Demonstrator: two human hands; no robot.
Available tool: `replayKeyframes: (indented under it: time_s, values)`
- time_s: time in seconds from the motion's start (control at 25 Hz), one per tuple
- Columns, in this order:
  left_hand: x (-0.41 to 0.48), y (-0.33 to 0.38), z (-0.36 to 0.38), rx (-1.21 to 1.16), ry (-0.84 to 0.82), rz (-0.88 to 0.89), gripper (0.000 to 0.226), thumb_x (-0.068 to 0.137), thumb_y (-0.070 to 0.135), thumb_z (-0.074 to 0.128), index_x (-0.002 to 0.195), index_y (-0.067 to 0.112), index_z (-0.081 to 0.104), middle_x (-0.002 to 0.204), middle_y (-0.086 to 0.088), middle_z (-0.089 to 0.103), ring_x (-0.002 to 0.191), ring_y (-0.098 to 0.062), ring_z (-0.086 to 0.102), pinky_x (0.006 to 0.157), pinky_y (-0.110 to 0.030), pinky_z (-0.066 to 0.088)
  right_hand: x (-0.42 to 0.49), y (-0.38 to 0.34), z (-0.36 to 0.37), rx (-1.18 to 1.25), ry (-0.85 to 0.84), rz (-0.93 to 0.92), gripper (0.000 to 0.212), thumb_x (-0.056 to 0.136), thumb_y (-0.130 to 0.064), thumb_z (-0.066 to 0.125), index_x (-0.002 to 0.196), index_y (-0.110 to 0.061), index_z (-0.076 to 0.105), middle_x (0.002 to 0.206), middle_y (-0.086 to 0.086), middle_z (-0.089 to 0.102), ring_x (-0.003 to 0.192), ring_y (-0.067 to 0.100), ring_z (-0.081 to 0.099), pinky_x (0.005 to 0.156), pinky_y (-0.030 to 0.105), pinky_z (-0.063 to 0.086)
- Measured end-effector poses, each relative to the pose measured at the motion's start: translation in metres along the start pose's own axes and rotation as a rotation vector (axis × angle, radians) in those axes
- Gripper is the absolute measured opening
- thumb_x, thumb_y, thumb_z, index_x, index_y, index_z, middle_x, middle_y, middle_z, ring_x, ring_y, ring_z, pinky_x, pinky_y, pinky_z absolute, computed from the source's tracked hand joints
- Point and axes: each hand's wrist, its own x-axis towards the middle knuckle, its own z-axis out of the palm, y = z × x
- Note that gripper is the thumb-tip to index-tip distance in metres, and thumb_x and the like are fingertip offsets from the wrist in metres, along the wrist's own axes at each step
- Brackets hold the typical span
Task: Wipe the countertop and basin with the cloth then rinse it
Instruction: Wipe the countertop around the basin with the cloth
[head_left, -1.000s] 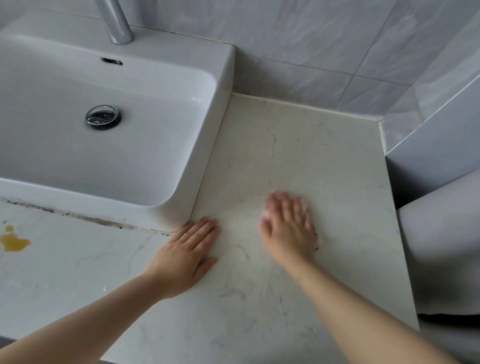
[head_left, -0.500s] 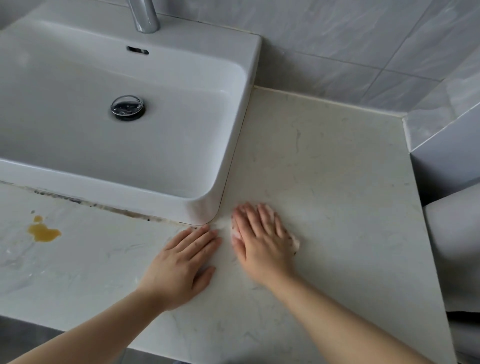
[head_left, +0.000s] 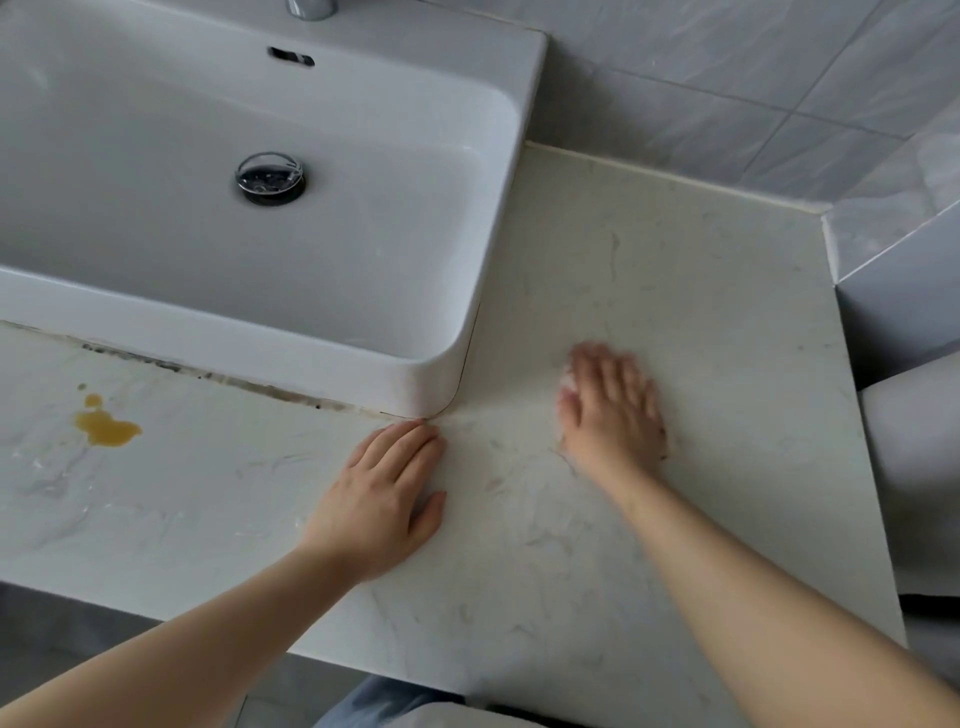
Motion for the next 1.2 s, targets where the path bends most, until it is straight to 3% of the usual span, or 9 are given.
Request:
replayKeyframes:
  time_s: [0.08, 0.28, 0.44, 0.56, 0.68, 0.76, 0.88, 1.0, 1.2]
  values:
    - [0.000, 0.000, 0.000, 0.003, 0.006, -0.007, 0.039, 0.085, 0.025, 0.045, 0.112, 0.000, 0.061, 0.116, -0.014, 0.062, 0.116, -0.028, 0.046, 0.101, -0.037, 0.033, 0.004, -0.023, 0.004, 0.031, -0.022, 0.162, 0.054, 0.093, -0.040, 0.024, 0.143, -0.019, 0.034, 0.153, 0.009, 0.027, 0.142, 0.033, 0.019, 0.114, 0.045, 0.011]
    - [-0.001, -0.003, 0.002, 0.128, -0.044, 0.075, 0.045, 0.089, 0.027, 0.040, 0.117, -0.001, 0.061, 0.123, -0.015, 0.061, 0.119, -0.030, 0.044, 0.101, -0.041, 0.034, -0.025, -0.059, 0.008, -0.007, -0.017, -0.321, 0.052, 0.088, -0.039, 0.031, 0.128, -0.015, 0.054, 0.131, 0.007, 0.057, 0.124, 0.031, 0.050, 0.103, 0.044, 0.038]
    - [0.002, -0.001, 0.000, 0.193, -0.159, 0.090, 0.062, 0.094, 0.049, 0.026, 0.125, 0.006, 0.058, 0.130, -0.009, 0.057, 0.121, -0.031, 0.041, 0.101, -0.043, 0.030, -0.032, 0.063, -0.008, -0.006, 0.057, 0.163, 0.062, 0.087, -0.043, 0.022, 0.141, -0.018, 0.038, 0.147, 0.009, 0.038, 0.136, 0.035, 0.030, 0.110, 0.048, 0.023]
    - [0.003, 0.002, 0.000, 0.199, -0.193, 0.045, 0.067, 0.096, 0.051, 0.017, 0.126, 0.007, 0.058, 0.131, -0.008, 0.057, 0.120, -0.032, 0.048, 0.102, -0.041, 0.029, -0.052, 0.034, 0.000, 0.035, 0.077, 0.398, 0.056, 0.091, -0.040, 0.030, 0.144, -0.020, 0.033, 0.152, 0.007, 0.030, 0.139, 0.036, 0.023, 0.113, 0.048, 0.016]
    - [0.001, 0.013, 0.001, 0.184, -0.207, -0.049, 0.067, 0.097, 0.047, 0.014, 0.127, 0.004, 0.055, 0.132, -0.011, 0.056, 0.123, -0.032, 0.043, 0.106, -0.042, 0.023, -0.068, -0.044, 0.018, 0.043, 0.107, -0.090, 0.051, 0.087, -0.041, 0.037, 0.132, -0.022, 0.051, 0.138, 0.002, 0.052, 0.129, 0.034, 0.045, 0.105, 0.048, 0.035]
    - [-0.001, 0.022, 0.002, 0.180, -0.230, -0.103, 0.067, 0.097, 0.044, 0.010, 0.129, 0.003, 0.053, 0.134, -0.012, 0.053, 0.126, -0.034, 0.043, 0.109, -0.041, 0.015, -0.061, -0.025, 0.015, 0.016, 0.071, -0.234, 0.050, 0.087, -0.042, 0.038, 0.132, -0.025, 0.051, 0.136, -0.002, 0.053, 0.127, 0.028, 0.048, 0.102, 0.045, 0.040]
    - [-0.002, 0.028, 0.001, 0.189, -0.248, -0.117, 0.066, 0.098, 0.041, 0.008, 0.130, 0.002, 0.051, 0.137, -0.012, 0.050, 0.129, -0.033, 0.041, 0.110, -0.041, 0.012, -0.053, 0.061, -0.001, -0.031, 0.044, 0.128, 0.063, 0.085, -0.048, 0.021, 0.142, -0.026, 0.036, 0.150, -0.001, 0.035, 0.138, 0.029, 0.030, 0.110, 0.047, 0.025]
    - [-0.003, 0.029, 0.002, 0.207, -0.256, -0.107, 0.066, 0.098, 0.040, 0.006, 0.131, 0.002, 0.050, 0.139, -0.012, 0.048, 0.133, -0.028, 0.035, 0.109, -0.043, 0.013, -0.046, 0.071, -0.007, 0.055, 0.045, 0.528, 0.055, 0.094, -0.042, 0.027, 0.147, -0.026, 0.023, 0.156, 0.000, 0.019, 0.143, 0.029, 0.012, 0.116, 0.047, 0.009]
    - [-0.003, 0.028, 0.002, 0.185, -0.285, -0.116, 0.064, 0.099, 0.040, 0.008, 0.132, 0.002, 0.047, 0.139, -0.013, 0.047, 0.132, -0.027, 0.035, 0.109, -0.043, 0.013, -0.035, -0.054, 0.015, 0.047, 0.135, -0.179, 0.049, 0.086, -0.041, 0.032, 0.125, -0.024, 0.056, 0.133, -0.001, 0.056, 0.126, 0.031, 0.048, 0.104, 0.046, 0.035]
